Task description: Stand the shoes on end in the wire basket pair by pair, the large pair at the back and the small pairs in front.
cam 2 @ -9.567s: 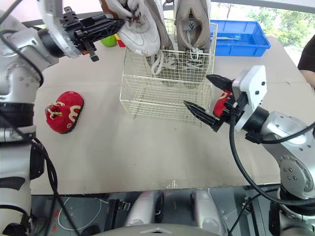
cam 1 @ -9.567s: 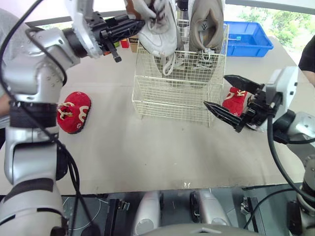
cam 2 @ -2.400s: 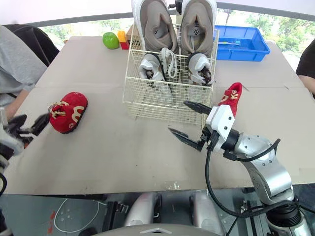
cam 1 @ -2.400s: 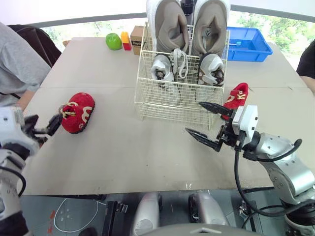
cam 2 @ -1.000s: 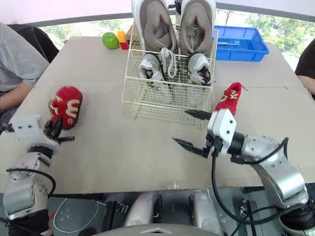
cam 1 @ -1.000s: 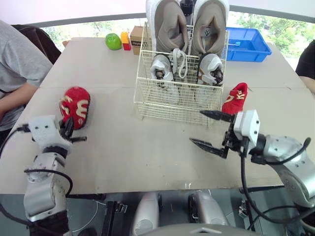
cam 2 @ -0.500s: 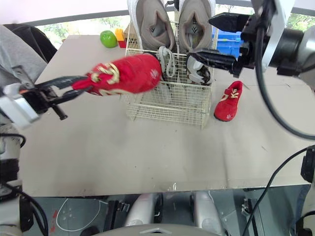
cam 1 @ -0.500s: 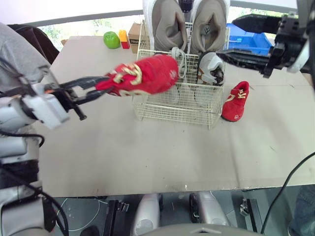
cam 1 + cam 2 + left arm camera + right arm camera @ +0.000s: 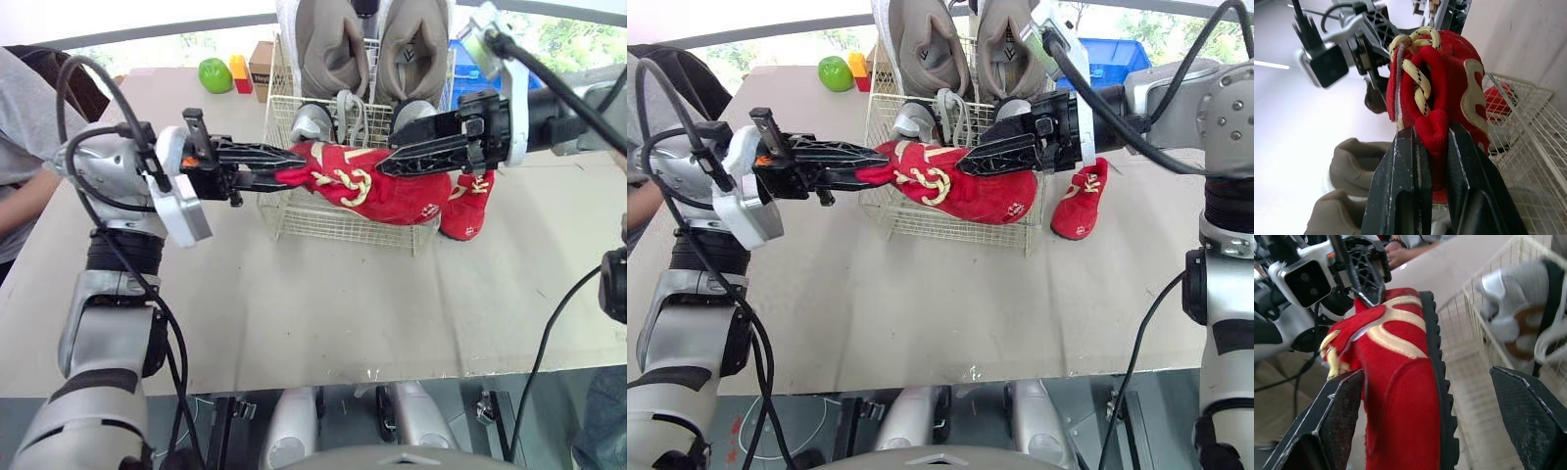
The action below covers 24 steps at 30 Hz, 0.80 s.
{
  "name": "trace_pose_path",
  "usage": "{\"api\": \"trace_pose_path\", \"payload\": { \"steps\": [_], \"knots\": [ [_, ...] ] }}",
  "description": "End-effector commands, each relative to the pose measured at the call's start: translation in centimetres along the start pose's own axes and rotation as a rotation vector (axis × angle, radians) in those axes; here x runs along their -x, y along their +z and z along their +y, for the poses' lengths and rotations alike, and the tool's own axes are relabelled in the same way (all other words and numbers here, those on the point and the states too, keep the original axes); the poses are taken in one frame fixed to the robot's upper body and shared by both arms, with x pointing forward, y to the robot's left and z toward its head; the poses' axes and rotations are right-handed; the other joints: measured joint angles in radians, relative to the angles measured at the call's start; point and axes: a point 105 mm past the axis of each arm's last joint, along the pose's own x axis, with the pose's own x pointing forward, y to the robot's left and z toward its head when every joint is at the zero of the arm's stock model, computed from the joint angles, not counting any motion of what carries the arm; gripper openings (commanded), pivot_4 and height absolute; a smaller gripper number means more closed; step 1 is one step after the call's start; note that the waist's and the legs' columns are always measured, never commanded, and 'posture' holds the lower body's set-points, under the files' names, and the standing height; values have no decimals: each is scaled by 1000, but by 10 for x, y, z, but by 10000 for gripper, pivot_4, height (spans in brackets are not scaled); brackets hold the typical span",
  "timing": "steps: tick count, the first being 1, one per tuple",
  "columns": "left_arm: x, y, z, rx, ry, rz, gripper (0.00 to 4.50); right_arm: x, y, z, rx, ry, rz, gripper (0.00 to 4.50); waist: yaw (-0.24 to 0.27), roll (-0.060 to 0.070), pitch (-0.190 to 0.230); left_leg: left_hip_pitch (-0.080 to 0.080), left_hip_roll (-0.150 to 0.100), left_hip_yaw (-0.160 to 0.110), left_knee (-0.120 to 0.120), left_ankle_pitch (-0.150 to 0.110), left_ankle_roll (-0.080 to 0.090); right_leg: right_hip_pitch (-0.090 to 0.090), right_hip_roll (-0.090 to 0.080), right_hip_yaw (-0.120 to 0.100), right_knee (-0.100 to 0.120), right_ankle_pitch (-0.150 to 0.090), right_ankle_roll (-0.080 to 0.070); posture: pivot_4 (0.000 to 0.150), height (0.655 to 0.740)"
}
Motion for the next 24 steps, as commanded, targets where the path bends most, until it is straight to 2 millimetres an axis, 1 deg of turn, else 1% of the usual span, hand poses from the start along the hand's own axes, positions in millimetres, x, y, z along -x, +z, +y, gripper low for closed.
{"api": "trace_pose_path", "payload": {
  "steps": [1,3,8,11,12,14,17,18,21,24],
  "knots": [
    [0,5,13,-67,27,-34,1386,6,18,8,-34,55,-33,39728,-3,0,0,0,0,0,0,0,0,0,0,0,0,0,0,1500,7400],
    [1,5,13,-68,23,-36,1386,7,19,8,-70,67,-29,39728,-2,0,0,0,0,0,0,0,0,0,1,0,0,0,0,1500,7400],
    [-1,7,15,-73,22,-55,1386,3,11,-1,-156,71,10,39728,-1,0,0,0,0,0,0,0,0,0,1,0,0,0,0,1500,7400],
    [-6,6,19,-96,32,-67,1386,-2,-9,-4,-195,82,87,39728,0,0,0,0,0,0,0,0,0,0,1,0,0,0,0,1500,7400],
    [-7,7,20,-102,33,-70,1386,-4,-14,-4,-204,90,105,37177,1,0,0,0,0,-1,0,0,0,0,1,0,0,0,0,1500,7400],
    [-8,7,20,-108,33,-75,1386,-5,-19,-1,-214,114,131,30372,0,0,0,0,0,-1,0,0,0,0,1,0,0,0,0,1500,7400],
    [-9,6,21,-117,32,-76,1386,-6,-21,5,-233,174,142,17237,0,0,0,-1,0,-1,1,0,0,0,1,0,0,0,0,1500,7400],
    [-10,5,22,-121,34,-75,1386,-5,-21,7,-238,193,145,11625,0,0,0,-1,0,-1,1,0,0,0,1,0,1,0,0,1500,7400],
    [-11,5,23,-134,43,-77,1386,-5,-23,12,-254,239,151,434,0,0,0,-1,0,-1,1,0,0,0,1,0,1,0,0,1500,7400],
    [-13,4,23,-137,48,-81,1386,-4,-25,16,-271,277,149,434,0,0,0,-1,0,-1,2,0,0,0,1,0,1,0,0,1500,7400]
  ]
}}
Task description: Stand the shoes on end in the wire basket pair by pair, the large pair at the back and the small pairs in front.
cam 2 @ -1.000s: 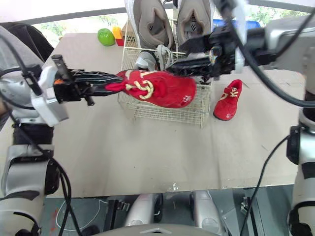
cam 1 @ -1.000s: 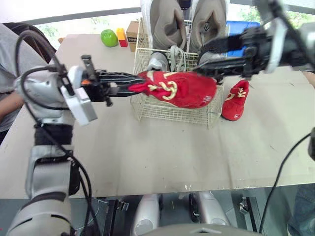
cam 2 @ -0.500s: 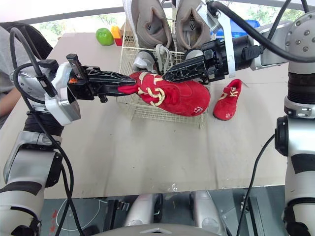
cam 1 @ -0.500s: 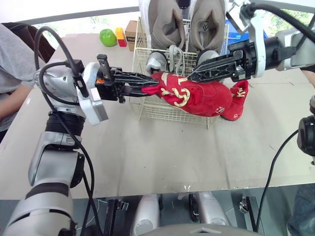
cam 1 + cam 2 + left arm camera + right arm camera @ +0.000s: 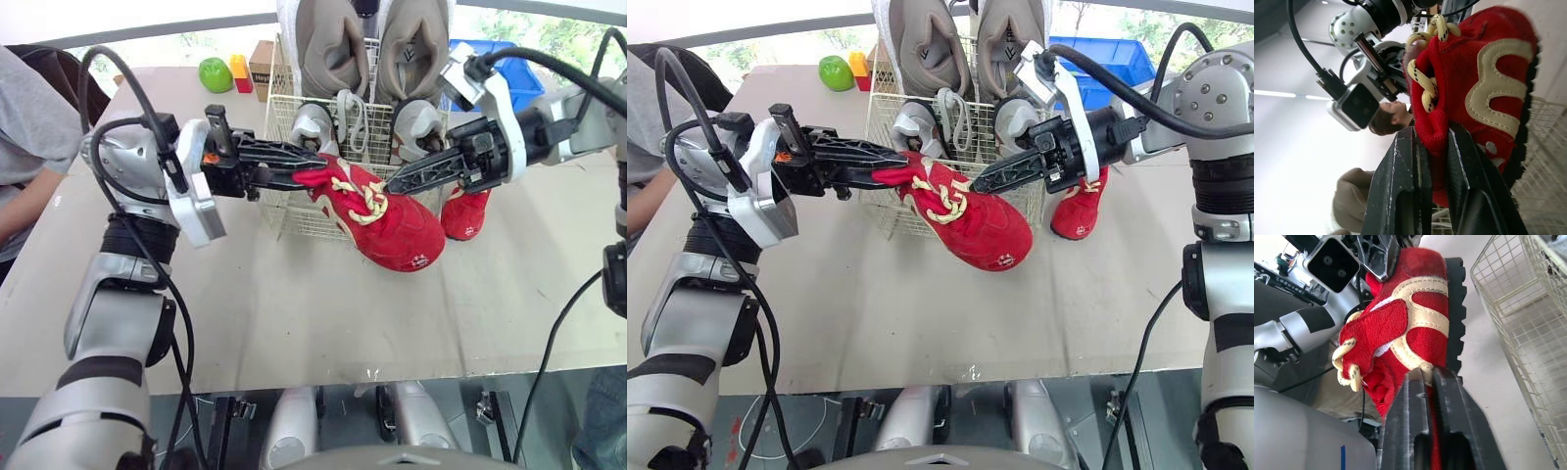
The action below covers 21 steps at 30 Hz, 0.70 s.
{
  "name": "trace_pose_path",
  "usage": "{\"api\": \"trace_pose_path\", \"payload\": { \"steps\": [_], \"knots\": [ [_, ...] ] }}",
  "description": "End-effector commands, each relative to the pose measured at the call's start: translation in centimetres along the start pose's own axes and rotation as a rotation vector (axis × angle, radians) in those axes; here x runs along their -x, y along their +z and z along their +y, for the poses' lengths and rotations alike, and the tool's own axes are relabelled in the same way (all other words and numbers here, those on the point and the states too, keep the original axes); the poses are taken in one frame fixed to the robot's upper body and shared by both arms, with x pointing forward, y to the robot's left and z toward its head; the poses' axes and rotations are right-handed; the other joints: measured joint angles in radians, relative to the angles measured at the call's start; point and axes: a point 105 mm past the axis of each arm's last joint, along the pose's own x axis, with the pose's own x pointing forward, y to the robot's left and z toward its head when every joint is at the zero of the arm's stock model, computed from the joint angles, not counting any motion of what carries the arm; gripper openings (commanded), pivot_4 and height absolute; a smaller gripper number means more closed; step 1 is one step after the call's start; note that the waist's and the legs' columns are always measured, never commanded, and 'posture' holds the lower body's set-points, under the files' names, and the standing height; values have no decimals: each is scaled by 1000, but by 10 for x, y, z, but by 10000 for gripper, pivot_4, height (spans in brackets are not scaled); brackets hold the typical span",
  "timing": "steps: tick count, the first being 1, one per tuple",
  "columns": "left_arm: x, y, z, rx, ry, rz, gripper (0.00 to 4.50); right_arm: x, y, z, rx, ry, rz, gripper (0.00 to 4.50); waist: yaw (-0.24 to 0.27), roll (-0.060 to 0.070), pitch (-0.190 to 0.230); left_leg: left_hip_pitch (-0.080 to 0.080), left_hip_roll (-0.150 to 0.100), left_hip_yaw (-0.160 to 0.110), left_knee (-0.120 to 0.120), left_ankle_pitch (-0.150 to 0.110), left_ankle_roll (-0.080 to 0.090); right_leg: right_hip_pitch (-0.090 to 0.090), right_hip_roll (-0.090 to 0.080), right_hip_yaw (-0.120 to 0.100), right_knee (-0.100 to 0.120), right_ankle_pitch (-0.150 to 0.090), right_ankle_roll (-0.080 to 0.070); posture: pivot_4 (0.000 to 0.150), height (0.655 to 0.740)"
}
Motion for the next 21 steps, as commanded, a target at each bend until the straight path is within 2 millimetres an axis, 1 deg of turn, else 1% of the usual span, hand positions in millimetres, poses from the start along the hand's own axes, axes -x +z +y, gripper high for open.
{"api": "trace_pose_path", "payload": {
  "steps": [1,5,9,11,13,14,17,19,21],
  "knots": [
    [3,1,16,-60,45,0,1386,-3,-5,10,-4,75,22,434,0,0,0,0,0,0,0,0,0,0,0,0,0,0,0,1500,7400],
    [3,2,18,-65,60,-2,1386,-2,-6,10,-3,65,14,434,0,0,0,0,0,0,1,0,0,0,0,0,1,0,0,1500,7400],
    [6,2,16,-21,69,-3,1386,7,1,7,14,40,-78,434,0,0,0,0,0,-1,2,0,0,0,0,0,1,0,0,1500,7400],
    [6,3,16,-24,68,-5,1386,9,0,8,17,49,-101,434,0,0,0,0,0,0,3,0,0,0,0,0,2,0,0,1500,7400],
    [5,4,18,-36,68,-13,1386,9,-11,17,18,116,-80,6100,2,0,0,-1,0,-1,4,0,0,0,0,0,3,0,0,1500,7400],
    [3,5,19,-39,67,-20,1386,7,-15,16,13,107,-65,8864,2,0,0,-1,0,-1,4,0,0,0,0,-1,3,0,0,1500,7400],
    [0,7,19,-36,63,-38,1386,3,-22,8,-3,50,-40,23554,1,0,0,-2,0,-1,6,0,0,0,0,-1,4,0,0,1500,7400],
    [-2,7,19,-35,64,-48,1386,3,-24,10,-10,67,-29,28644,0,0,0,-2,0,-1,8,0,0,0,0,-1,5,0,0,1500,7400],
    [-4,7,20,-36,66,-56,1386,2,-25,6,-25,54,-28,28644,0,0,0,-2,0,-2,10,0,0,0,0,-1,8,0,0,1500,7400]
  ]
}}
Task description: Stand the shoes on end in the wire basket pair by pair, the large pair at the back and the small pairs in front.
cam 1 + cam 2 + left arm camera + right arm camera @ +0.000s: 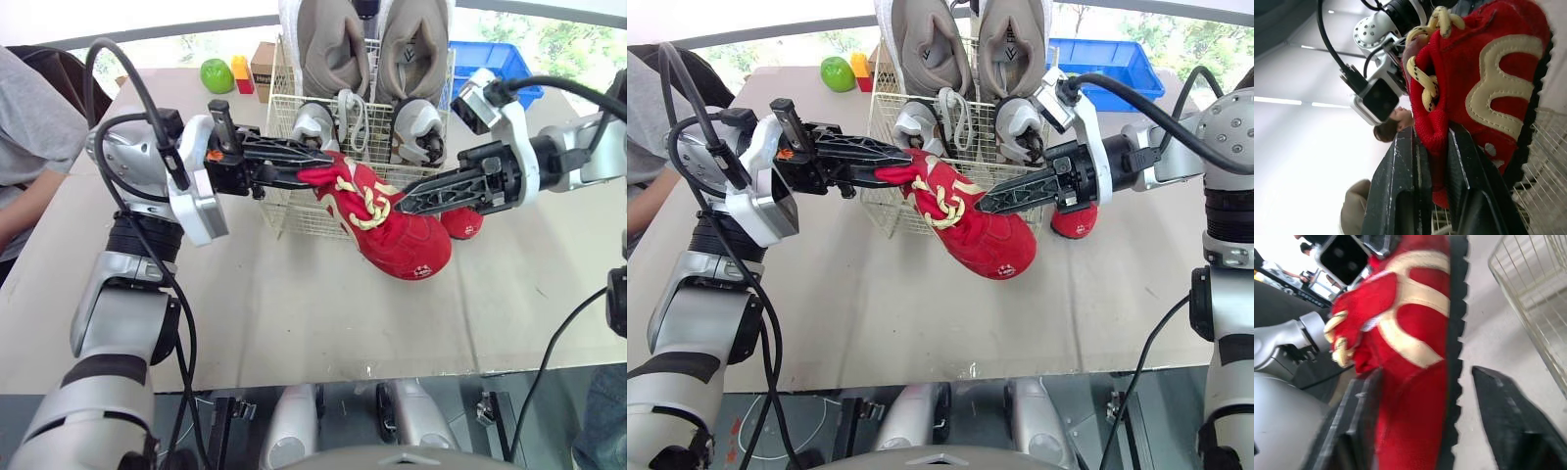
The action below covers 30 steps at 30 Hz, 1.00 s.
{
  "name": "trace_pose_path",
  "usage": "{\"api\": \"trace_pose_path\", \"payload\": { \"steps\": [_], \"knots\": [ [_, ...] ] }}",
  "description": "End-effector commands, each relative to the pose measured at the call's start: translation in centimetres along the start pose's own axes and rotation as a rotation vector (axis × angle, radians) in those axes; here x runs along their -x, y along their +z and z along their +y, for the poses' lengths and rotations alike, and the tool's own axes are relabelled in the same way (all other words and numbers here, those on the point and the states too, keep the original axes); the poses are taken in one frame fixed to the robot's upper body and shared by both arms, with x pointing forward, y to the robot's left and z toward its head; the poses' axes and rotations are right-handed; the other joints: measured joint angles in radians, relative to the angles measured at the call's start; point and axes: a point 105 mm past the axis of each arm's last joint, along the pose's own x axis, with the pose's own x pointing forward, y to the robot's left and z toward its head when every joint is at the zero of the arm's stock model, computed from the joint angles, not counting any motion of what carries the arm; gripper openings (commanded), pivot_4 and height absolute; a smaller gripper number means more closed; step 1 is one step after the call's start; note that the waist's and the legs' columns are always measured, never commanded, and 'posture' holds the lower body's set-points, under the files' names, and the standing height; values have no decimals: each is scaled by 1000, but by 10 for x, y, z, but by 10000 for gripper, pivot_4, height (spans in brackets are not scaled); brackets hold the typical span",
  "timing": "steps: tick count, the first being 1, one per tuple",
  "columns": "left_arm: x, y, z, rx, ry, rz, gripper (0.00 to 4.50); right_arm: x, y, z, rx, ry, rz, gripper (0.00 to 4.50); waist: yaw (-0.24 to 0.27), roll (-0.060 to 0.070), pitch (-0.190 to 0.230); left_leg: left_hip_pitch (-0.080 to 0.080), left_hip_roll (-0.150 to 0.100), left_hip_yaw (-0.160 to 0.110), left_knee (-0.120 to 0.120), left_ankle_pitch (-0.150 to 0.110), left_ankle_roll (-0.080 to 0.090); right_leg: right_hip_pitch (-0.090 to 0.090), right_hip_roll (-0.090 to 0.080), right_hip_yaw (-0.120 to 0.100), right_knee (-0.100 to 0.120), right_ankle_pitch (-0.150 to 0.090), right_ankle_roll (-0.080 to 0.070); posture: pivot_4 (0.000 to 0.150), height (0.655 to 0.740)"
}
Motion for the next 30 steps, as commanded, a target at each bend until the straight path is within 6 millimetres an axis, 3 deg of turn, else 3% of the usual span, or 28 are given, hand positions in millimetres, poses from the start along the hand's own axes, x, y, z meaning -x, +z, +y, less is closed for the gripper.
{"api": "trace_pose_path", "payload": {
  "steps": [1,4,8,12,14,15,16,17,19,22,25,30],
  "knots": [
    [2,5,17,-55,52,-20,1386,-4,-4,3,1,8,30,28644,0,0,0,0,0,0,0,0,0,0,0,0,1,0,0,1500,7400],
    [0,5,17,-57,54,-25,1386,-4,-5,-2,-14,-11,24,20436,0,0,0,0,0,0,1,0,0,0,0,0,2,0,0,1500,7400],
    [0,6,18,-62,61,-27,1386,-4,-9,0,-16,3,31,1591,0,0,0,0,0,0,1,0,0,0,0,0,2,0,0,1500,7400],
    [1,7,22,-82,86,-26,1386,-4,-9,4,-9,25,24,714,1,0,0,0,0,0,1,0,0,0,0,0,2,0,0,1500,7400],
    [4,5,21,-3,75,-25,1386,-3,-7,6,2,35,0,714,0,0,0,0,0,0,1,0,0,0,0,0,2,0,0,1500,7400],
    [8,4,20,79,76,-23,1386,-2,-4,6,6,36,-23,714,0,0,0,0,0,0,1,0,0,0,0,0,2,0,0,1500,7400],
    [12,1,20,217,97,-20,11379,-1,-2,6,9,37,-49,0,-1,0,0,0,0,0,1,0,0,0,0,0,2,0,0,1500,7400],
    [19,-6,18,486,154,-2,13709,2,1,6,9,37,-86,0,-7,0,0,0,0,0,1,0,0,0,1,0,2,0,0,1500,7400],
    [33,-16,10,992,277,45,23566,5,4,4,30,18,-151,0,-19,1,0,0,2,-3,1,0,0,0,1,1,4,0,1,1500,7400],
    [45,-15,9,1466,461,55,36644,8,9,7,62,23,-256,0,-30,1,1,0,5,-9,0,0,0,-1,1,0,6,-1,2,1500,7400],
    [49,8,-17,1800,480,51,36644,11,16,16,107,44,-403,0,-29,2,2,0,6,-11,0,0,0,-1,1,-3,5,-2,2,1500,7400],
    [19,29,-27,1971,552,-71,36644,3,20,24,96,38,-510,0,-15,1,2,0,5,-11,0,0,0,0,0,-4,5,-2,2,1500,7400]
  ]
}}
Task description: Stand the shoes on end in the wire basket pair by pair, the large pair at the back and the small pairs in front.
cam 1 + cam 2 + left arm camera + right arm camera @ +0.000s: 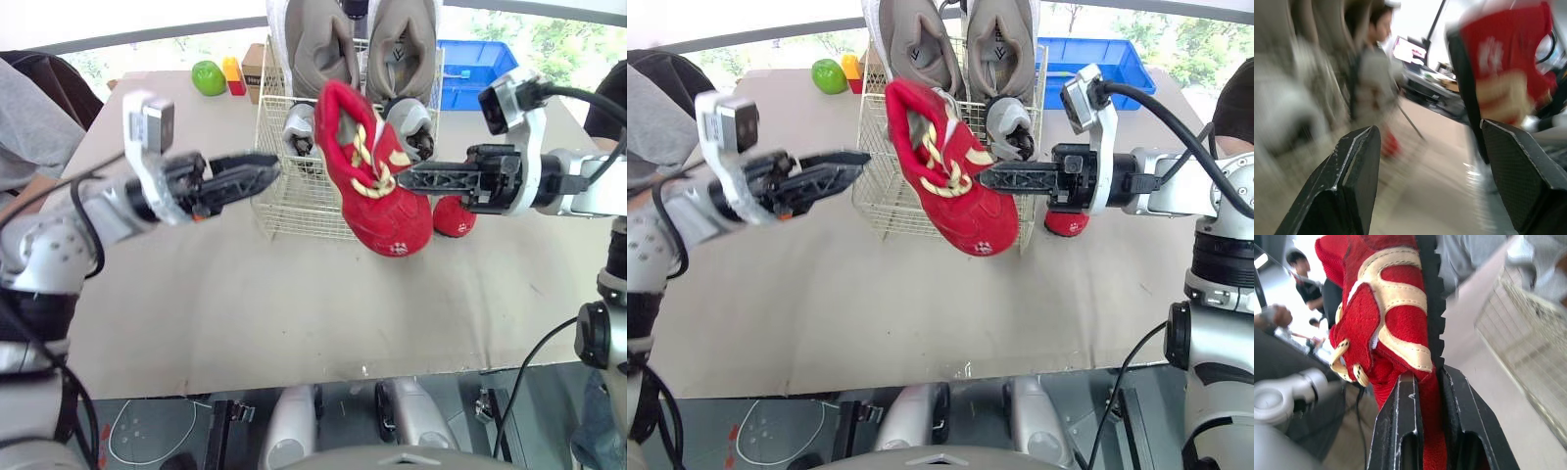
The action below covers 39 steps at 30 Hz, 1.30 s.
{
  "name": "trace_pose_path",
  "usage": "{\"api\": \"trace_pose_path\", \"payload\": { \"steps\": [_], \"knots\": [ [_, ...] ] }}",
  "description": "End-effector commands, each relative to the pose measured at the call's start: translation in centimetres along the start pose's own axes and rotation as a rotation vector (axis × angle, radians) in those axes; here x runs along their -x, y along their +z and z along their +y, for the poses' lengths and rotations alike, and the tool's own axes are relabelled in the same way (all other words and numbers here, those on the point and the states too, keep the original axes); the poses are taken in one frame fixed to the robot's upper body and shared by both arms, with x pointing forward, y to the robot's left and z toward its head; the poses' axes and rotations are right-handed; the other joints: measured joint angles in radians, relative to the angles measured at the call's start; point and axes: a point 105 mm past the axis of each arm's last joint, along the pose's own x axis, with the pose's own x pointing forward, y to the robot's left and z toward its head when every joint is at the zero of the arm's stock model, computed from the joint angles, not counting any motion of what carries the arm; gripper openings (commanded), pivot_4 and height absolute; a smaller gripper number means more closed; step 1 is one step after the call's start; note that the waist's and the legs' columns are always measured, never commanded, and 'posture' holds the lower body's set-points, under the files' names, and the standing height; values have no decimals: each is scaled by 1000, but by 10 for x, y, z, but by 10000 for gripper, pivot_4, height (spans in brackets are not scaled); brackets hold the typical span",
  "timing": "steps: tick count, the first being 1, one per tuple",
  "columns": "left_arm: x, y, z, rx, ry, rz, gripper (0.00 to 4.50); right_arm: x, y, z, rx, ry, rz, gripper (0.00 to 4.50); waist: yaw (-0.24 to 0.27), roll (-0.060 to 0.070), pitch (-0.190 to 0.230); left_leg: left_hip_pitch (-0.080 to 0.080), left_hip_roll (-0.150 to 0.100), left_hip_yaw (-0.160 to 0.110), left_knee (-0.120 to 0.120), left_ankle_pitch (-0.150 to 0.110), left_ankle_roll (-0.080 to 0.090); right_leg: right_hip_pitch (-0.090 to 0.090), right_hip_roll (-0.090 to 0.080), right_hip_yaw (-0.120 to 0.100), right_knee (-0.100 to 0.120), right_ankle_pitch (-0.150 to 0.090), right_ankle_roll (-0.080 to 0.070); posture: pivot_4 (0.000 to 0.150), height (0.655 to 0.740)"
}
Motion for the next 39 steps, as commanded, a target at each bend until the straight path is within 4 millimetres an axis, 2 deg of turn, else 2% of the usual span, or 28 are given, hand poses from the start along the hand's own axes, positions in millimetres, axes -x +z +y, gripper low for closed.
{"api": "trace_pose_path", "payload": {
  "steps": [1,5,9,12,14,21,25,30,32,33,36,39],
  "knots": [
    [-25,2,-29,40,-68,-77,36644,-6,10,22,38,43,-97,0,8,-1,0,0,0,0,1,0,0,1,-1,0,0,0,0,1500,7400],
    [-44,-1,-35,82,-86,-159,36644,-12,6,24,17,28,-118,0,16,-1,0,2,-5,1,2,0,0,3,0,3,0,0,0,1500,7400],
    [-50,4,-36,105,-94,-193,36644,-16,4,23,10,11,-129,0,18,-1,0,4,-7,2,2,0,0,4,1,5,0,0,0,1500,7400],
    [-52,5,-36,105,-92,-192,36644,-18,3,24,13,9,-132,0,18,-1,0,4,-7,2,1,0,0,4,1,5,0,0,0,1500,7400],
    [-52,5,-44,108,-144,-180,36644,-19,3,23,9,0,-136,0,18,-1,0,4,-7,2,1,0,0,4,1,5,0,0,0,1500,7400],
    [-45,6,-49,149,-202,-142,36644,-13,3,13,-19,-43,-159,0,20,-1,0,4,-7,3,1,0,0,4,1,5,0,0,0,1500,7400],
    [-51,12,-42,169,-174,-178,36644,-11,1,11,-25,-51,-155,0,22,-1,0,4,-7,2,1,0,0,4,1,5,0,0,0,1500,7400],
    [-56,11,-36,134,-133,-164,36644,-11,2,11,-20,-60,-158,0,21,-1,0,4,-7,3,1,0,0,4,1,6,-1,0,0,1500,7400],
    [-59,10,-33,112,-110,-156,31691,-12,3,12,-17,-60,-163,0,20,-1,0,4,-7,2,1,0,0,4,1,5,-1,0,0,1500,7400],
    [-59,9,-34,105,-111,-151,30823,-13,3,13,-14,-60,-165,0,21,-1,0,4,-7,2,1,0,0,4,1,5,-1,0,0,1500,7400],
    [-56,9,-32,90,-98,-152,17072,-13,3,14,-12,-59,-179,0,21,-1,0,4,-7,3,1,0,0,4,1,5,-1,0,0,1500,7400],
    [-51,11,-29,73,-85,-157,5403,-13,3,16,-6,-50,-195,0,21,-1,0,4,-7,3,1,0,0,4,1,5,-1,0,0,1500,7400]
  ]
}}
